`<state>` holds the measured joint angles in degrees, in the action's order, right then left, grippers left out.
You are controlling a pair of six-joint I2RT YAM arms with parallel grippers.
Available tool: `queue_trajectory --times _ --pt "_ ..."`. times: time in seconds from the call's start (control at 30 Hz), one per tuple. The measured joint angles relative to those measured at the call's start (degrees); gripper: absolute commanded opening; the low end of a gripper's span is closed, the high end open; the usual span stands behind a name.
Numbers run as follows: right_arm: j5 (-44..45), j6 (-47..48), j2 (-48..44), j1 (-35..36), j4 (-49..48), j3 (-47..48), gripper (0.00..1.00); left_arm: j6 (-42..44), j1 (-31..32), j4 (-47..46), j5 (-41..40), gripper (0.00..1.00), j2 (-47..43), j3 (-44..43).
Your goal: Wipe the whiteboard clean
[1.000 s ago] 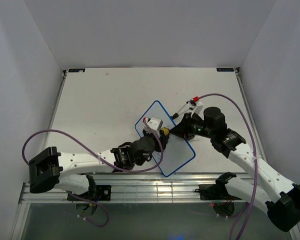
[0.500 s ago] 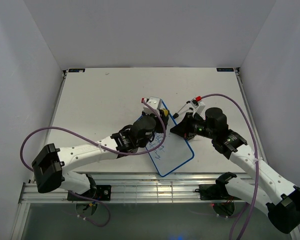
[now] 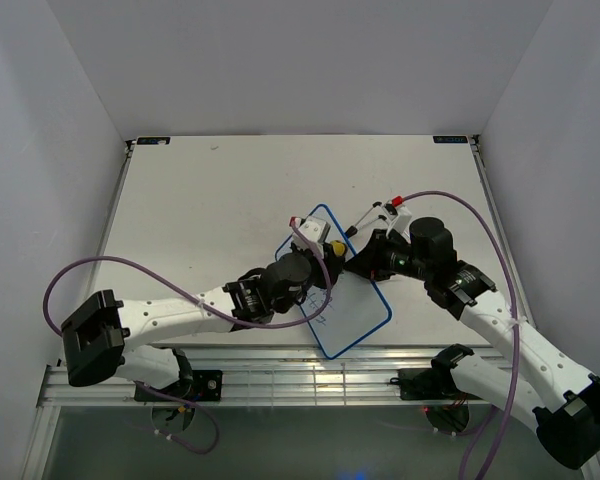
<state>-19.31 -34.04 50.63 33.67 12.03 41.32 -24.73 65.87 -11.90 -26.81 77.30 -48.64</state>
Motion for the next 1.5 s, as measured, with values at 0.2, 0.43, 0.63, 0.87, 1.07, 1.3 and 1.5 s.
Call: queue_trajectory --times 0.2,0.43,0.63,0.87,1.07,1.3,1.5 --pt "0.7 2.1 -0.6 0.3 1.0 0.0 0.08 -0.7 4.0 -3.1 0.9 0.08 -2.6 7.9" --pt "-0.5 2.7 -0.5 0.5 -1.8 0.0 0.08 -0.9 4.3 -2.5 0.2 0.10 -4.8 10.3" --pt "1.1 2.4 -0.4 0.4 -7.5 0.0 0.08 -0.7 0.4 0.2 1.6 0.08 -5.5 7.3" --pt "3.1 1.9 -0.4 0.1 -7.7 0.0 0.08 -0.2 1.5 1.2 1.2 0.07 -3.2 4.9" --pt "3.8 1.7 -0.5 0.2 -5.7 -0.9 0.08 -0.2 5.3 1.7 0.0 0.07 -1.1 4.3" --pt "3.8 1.6 -0.5 0.2 -5.3 -1.0 0.08 -0.3 5.7 2.6 -1.4 0.09 -1.1 4.0" --pt "4.5 2.1 -0.4 0.5 -5.3 -1.0 0.08 -2.2 2.4 5.0 0.2 0.09 -1.4 3.5"
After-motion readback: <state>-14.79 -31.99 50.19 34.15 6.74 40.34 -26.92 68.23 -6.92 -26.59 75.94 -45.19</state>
